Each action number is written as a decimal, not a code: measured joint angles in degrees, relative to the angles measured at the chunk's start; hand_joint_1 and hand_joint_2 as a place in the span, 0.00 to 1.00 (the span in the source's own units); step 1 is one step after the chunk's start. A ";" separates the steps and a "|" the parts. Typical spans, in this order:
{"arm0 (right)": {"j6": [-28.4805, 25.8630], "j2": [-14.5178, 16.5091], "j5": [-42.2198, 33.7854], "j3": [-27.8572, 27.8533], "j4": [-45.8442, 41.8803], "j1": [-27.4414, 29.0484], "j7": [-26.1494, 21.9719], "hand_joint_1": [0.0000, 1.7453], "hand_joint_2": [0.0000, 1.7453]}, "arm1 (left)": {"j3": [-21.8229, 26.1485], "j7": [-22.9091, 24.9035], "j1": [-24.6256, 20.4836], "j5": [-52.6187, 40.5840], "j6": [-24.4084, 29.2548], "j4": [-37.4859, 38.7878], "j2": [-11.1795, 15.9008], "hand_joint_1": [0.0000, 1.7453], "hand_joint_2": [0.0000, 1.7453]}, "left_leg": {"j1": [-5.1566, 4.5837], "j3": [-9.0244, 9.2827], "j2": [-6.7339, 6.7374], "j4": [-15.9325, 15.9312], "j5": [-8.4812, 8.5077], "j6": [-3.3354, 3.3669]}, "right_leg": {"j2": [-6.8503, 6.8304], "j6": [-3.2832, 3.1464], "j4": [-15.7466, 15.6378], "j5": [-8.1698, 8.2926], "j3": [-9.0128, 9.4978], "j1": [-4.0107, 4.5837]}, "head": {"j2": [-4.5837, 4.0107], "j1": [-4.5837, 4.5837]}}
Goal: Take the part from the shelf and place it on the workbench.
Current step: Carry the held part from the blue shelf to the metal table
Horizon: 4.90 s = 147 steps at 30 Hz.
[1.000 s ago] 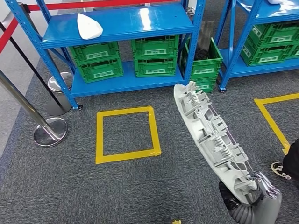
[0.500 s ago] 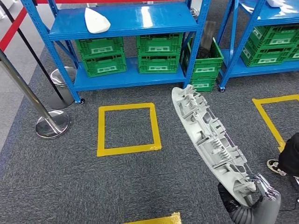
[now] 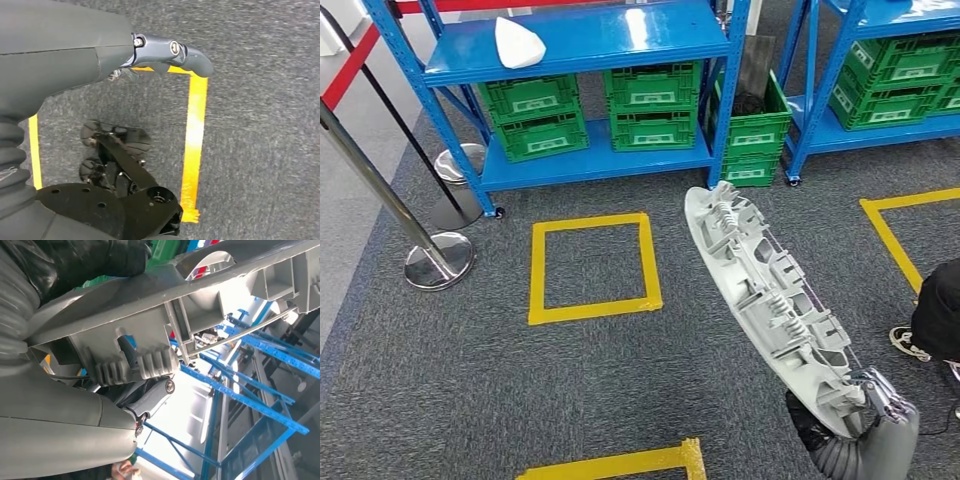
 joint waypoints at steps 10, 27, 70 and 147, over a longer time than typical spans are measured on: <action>0.02 -0.04 0.12 0.01 -0.02 -0.12 0.13 1.00 1.00 | -0.10 -0.23 0.04 -0.05 -0.09 0.01 0.21 0.00 1.00 | -1.17 10.21 0.24 -18.65 6.72 3.94 | -0.30 1.65 2.18 0.25 -2.96 0.61 | 0.00 0.12; 0.17 -0.13 -1.15 -0.19 -0.15 0.71 -0.33 1.00 1.00 | -0.26 -0.28 -0.12 -0.16 -0.09 0.00 -0.20 0.00 1.00 | -0.21 2.82 -0.04 -8.79 3.21 0.05 | 0.72 0.22 0.82 0.24 -0.60 -0.64 | 0.00 0.11; 2.46 -0.15 -2.41 -1.96 -0.33 2.75 -0.04 1.00 1.00 | -0.51 -0.24 -0.22 -0.15 -0.07 0.02 -0.75 0.00 1.00 | -0.56 5.94 3.75 -13.74 5.53 0.84 | -0.10 1.07 1.06 0.92 -1.89 -0.69 | 0.00 0.59; 18.58 0.20 -12.77 -28.49 13.51 -11.38 2.09 1.00 1.00 | -4.81 2.23 -1.21 -2.13 -1.92 0.12 0.93 0.00 1.00 | -0.07 7.51 -3.31 -16.67 6.38 2.18 | 7.57 2.84 1.13 3.30 -5.24 -1.30 | 0.00 -0.31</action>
